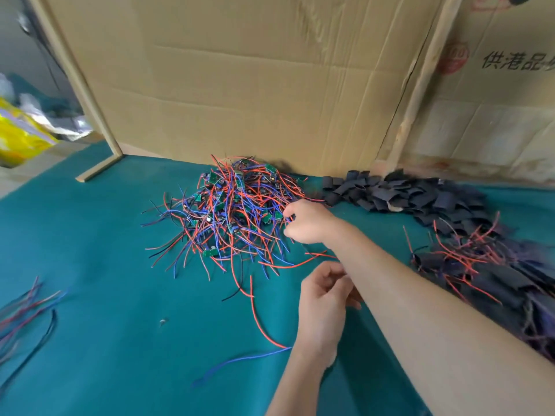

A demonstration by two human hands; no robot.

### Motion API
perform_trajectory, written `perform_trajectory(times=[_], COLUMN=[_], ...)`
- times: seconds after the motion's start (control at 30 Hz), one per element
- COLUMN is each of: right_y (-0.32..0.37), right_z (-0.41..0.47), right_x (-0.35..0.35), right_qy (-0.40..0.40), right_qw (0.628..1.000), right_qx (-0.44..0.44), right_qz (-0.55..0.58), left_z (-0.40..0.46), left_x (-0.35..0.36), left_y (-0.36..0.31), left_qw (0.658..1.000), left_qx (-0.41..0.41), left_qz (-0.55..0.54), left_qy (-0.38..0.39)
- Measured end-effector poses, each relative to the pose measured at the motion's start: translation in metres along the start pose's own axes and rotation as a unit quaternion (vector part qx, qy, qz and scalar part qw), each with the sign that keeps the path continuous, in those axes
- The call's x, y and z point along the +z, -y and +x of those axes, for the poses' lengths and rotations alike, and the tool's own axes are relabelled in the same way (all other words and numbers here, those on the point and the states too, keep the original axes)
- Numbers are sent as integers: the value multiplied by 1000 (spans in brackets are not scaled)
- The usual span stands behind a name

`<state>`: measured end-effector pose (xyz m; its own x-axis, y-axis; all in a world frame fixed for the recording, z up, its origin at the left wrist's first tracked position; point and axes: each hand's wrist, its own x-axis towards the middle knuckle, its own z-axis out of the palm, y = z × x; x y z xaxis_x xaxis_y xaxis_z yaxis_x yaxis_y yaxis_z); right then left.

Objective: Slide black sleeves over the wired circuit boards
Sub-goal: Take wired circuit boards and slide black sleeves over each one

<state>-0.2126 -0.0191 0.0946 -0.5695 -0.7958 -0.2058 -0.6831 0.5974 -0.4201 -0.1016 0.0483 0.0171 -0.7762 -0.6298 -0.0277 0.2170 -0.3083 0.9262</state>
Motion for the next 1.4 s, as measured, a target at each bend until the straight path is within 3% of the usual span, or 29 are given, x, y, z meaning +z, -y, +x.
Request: perform_trajectory(times=[0.1,0.3,0.6,0.87,1.03,1.17,1.23,1.27,1.4], right_y=[0,-19,-41,-74,-76,-73,-78,-82,-100], right_z=[7,-24,-101,-203,-239,-242,-237,-231,-183], right_x=[9,-10,-16,2,19,11,1,-4,-9], right_qy=[-40,-207,-239,-260,-192,11,66,50,-157], right_qw=[999,974,954,951,968,990,991,991,956], right_qx=[9,-22,-46,-12,-47,-75,-63,-59,27], right_qz=[12,89,173,166,152,121,101,107,248], left_z=[3,5,10,12,11,8,6,6,5], left_x=[-2,-3,-6,-5,-5,-6,-6,-6,-4], left_y=[0,-3,-7,-5,-4,0,2,3,6], left_qw=[999,998,964,957,972,989,993,994,999], left_qx=[-16,-27,-46,-46,-42,-33,-26,-24,14], left_qz=[-35,-61,-245,-262,-214,-133,-108,-101,-32], left_qy=[-4,-19,-95,-112,-82,-49,-27,-19,7])
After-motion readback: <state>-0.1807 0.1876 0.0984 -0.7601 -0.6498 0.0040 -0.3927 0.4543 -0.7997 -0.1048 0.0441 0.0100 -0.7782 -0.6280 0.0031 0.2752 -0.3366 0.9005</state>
